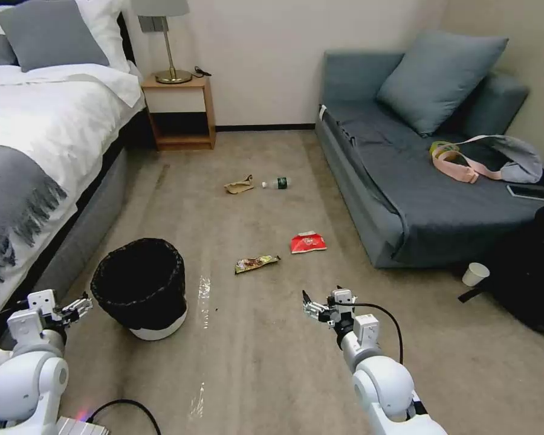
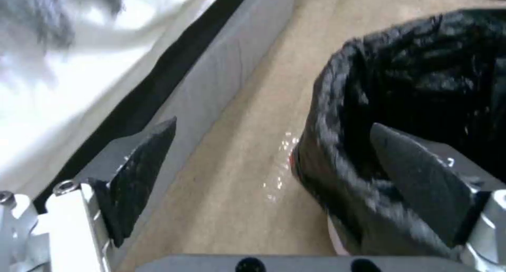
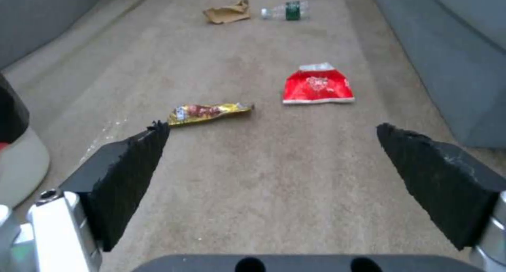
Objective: Pick up the trash bin, then pick up the garbage on the floor and place it into the trash bin.
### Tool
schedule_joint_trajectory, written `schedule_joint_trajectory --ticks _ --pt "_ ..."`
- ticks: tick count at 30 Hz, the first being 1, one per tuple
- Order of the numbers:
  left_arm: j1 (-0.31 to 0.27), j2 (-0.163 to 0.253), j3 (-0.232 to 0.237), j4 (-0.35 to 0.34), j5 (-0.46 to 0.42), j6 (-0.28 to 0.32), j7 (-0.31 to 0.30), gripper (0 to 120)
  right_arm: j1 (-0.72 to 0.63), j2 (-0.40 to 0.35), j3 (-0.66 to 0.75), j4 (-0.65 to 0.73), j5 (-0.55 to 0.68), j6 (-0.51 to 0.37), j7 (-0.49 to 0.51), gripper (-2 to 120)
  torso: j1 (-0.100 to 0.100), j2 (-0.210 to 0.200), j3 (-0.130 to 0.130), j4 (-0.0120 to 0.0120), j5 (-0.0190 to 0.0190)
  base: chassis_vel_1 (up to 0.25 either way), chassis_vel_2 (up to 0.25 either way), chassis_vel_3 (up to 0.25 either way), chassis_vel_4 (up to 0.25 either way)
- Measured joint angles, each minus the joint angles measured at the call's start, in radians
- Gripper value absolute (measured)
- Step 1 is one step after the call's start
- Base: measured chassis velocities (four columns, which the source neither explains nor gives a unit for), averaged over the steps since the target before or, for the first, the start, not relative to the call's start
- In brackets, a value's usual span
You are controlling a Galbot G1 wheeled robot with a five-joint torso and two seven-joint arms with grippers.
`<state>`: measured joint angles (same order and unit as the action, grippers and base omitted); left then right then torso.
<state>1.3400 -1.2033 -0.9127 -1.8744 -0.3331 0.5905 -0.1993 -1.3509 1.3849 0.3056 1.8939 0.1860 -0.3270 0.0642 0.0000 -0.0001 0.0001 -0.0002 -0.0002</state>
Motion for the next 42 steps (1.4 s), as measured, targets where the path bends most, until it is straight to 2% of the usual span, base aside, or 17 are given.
schedule_joint_trajectory --ticks 3,8,19,28,36,42 --pt "-0.034 0.024 -0.002 0.023 -0.027 -0.008 0.007 100 0.000 -0.001 0.001 -0.010 0.000 0.007 -0.003 100 0.000 0.000 0.000 0.0000 0.0001 0.000 0.000 0.000 0.000" --pt "-0.055 0.037 0.000 0.043 -0.052 -0.008 0.008 100 0.001 0.002 -0.002 -0.025 -0.001 0.014 -0.005 100 0.000 0.000 0.000 0.0002 0.0002 0.000 0.000 0.000 0.000" --pt "-0.171 0.067 0.076 0.187 -0.049 -0.005 0.010 100 0.019 0.016 -0.016 -0.052 -0.007 0.016 -0.005 100 0.000 0.000 0.000 0.0002 0.0001 0.000 0.000 0.000 0.000" --pt "-0.251 0.066 0.138 0.280 -0.024 -0.001 0.017 100 0.031 0.017 -0.007 -0.075 -0.007 0.017 -0.005 100 0.000 0.000 0.000 0.0002 0.0002 0.000 0.000 0.000 0.000" --pt "-0.353 0.052 0.214 0.436 0.018 -0.001 0.023 100 0.060 0.024 0.001 -0.088 0.003 0.010 -0.004 100 0.000 0.000 0.000 0.0002 0.0003 0.000 0.000 0.000 0.000" --pt "-0.386 0.042 0.240 0.502 0.041 0.002 0.024 100 0.077 0.034 -0.006 -0.097 0.005 0.002 -0.002 100 0.000 0.000 0.000 0.0000 0.0002 0.000 0.000 0.000 0.000"
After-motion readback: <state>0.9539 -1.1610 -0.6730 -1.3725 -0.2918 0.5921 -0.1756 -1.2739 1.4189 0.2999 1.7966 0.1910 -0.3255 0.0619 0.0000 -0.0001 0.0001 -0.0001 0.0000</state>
